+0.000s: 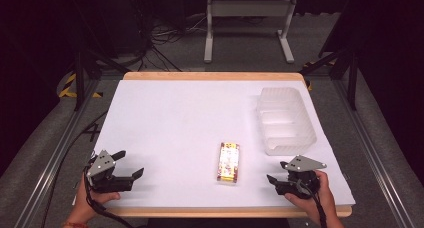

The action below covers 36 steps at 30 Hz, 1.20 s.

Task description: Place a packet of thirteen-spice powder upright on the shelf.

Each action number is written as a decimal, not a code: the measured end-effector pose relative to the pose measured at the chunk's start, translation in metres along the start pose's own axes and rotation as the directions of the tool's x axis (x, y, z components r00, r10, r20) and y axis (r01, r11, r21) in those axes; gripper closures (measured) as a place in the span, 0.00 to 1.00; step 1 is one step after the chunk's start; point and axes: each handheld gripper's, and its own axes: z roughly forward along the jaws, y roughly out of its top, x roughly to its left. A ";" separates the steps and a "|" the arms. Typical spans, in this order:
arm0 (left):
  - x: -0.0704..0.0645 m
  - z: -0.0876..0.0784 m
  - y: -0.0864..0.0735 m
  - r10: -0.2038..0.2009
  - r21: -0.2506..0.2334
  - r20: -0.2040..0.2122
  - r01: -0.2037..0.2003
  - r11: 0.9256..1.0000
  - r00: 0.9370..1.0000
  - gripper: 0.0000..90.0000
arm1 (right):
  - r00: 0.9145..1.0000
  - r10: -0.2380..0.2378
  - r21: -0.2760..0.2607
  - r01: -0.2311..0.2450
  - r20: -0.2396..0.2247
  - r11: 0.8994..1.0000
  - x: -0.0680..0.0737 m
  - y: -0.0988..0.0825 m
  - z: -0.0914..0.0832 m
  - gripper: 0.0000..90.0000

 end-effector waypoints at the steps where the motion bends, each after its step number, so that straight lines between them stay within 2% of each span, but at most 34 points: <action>1: -0.001 0.000 0.000 -0.002 0.000 0.003 0.002 1.000 1.000 0.12 | 1.000 0.009 -0.004 -0.009 -0.005 1.000 -0.001 -0.001 -0.001 0.39; 6: -0.003 -0.002 0.001 0.011 -0.012 0.011 -0.010 1.000 1.000 0.12 | 1.000 0.007 -0.021 -0.007 -0.005 1.000 -0.001 0.002 -0.002 0.38; 8: -0.004 -0.002 0.000 0.024 -0.008 0.009 -0.024 1.000 1.000 0.12 | 1.000 -0.008 -0.023 0.007 -0.009 1.000 0.001 0.005 -0.001 0.38; 11: -0.004 -0.003 -0.001 0.011 -0.001 0.010 -0.011 1.000 1.000 0.12 | 1.000 -0.007 -0.031 0.006 -0.025 1.000 0.003 0.011 0.004 0.38; 18: -0.006 -0.002 -0.001 0.015 0.012 0.009 -0.015 1.000 1.000 0.12 | 0.997 -0.043 -0.033 0.040 -0.071 0.999 0.021 0.039 0.021 0.32; 23: -0.007 -0.001 0.000 0.025 0.015 0.008 -0.025 1.000 1.000 0.12 | 0.994 -0.016 -0.023 0.013 -0.109 1.000 0.033 0.061 0.036 0.29; 26: -0.008 -0.002 0.000 0.032 0.015 0.005 -0.032 0.999 0.999 0.12 | 0.994 -0.009 0.003 0.010 -0.110 1.000 0.041 0.073 0.048 0.26; 30: -0.007 -0.002 -0.001 0.027 0.011 0.008 -0.027 1.000 1.000 0.11 | 0.995 0.034 0.058 -0.029 -0.090 0.998 0.043 0.085 0.066 0.24; 34: -0.007 -0.003 0.000 0.034 0.013 0.010 -0.034 0.999 0.999 0.11 | 0.987 0.141 0.109 -0.132 -0.076 0.985 0.036 0.092 0.084 0.24; 35: -0.007 -0.002 0.000 0.036 0.013 0.010 -0.036 0.999 0.999 0.11 | 0.987 0.141 0.109 -0.132 -0.076 0.985 0.036 0.092 0.084 0.24; 36: -0.007 -0.002 0.000 0.038 0.014 0.010 -0.038 0.999 0.999 0.11 | 0.984 0.159 0.123 -0.149 -0.075 0.981 0.035 0.094 0.087 0.23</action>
